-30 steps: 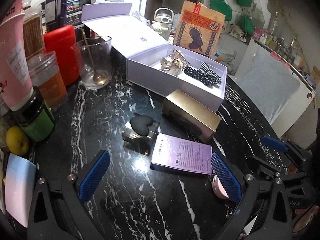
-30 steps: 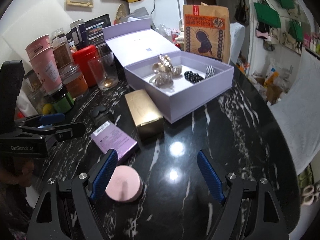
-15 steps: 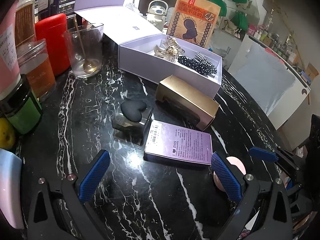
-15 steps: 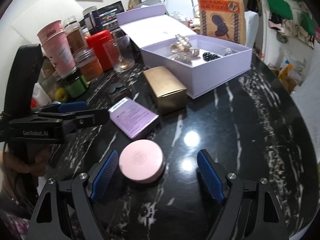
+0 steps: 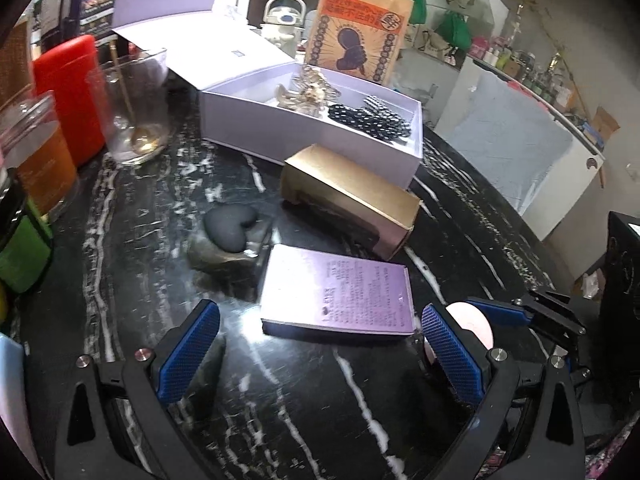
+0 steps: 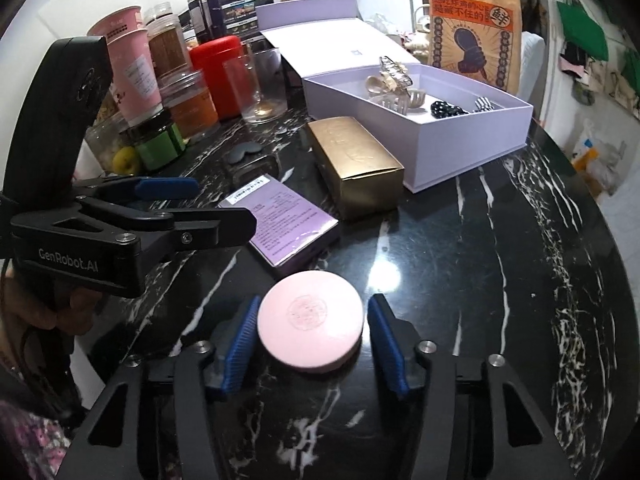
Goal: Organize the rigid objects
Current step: 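Grasp the purple printed card with the left tool while the right tool grasps the pink compact, then lift the card and pink compact and carry them toward the lavender box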
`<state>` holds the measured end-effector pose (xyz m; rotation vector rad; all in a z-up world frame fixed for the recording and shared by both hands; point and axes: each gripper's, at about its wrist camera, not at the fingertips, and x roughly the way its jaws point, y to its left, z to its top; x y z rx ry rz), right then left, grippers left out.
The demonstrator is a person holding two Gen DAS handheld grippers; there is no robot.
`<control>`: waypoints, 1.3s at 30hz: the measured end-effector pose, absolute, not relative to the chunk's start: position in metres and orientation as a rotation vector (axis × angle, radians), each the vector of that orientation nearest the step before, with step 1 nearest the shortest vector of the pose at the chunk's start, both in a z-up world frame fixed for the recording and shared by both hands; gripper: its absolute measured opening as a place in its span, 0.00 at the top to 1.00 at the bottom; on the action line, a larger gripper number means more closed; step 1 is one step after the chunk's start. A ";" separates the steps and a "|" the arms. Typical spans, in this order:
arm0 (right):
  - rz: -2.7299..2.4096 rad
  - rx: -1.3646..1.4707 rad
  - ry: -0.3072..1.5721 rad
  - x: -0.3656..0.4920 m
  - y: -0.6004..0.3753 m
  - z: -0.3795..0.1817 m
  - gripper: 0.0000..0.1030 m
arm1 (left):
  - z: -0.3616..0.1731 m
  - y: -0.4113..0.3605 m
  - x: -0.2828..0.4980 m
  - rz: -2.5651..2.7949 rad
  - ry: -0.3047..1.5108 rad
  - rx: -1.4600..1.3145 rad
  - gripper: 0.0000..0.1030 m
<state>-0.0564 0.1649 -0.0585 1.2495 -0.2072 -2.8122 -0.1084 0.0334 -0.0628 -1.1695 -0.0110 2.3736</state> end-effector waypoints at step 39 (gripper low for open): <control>-2.902 1.305 -0.135 -0.056 0.194 -0.060 0.40 | -0.081 0.084 -0.117 2.360 0.292 -1.200 0.08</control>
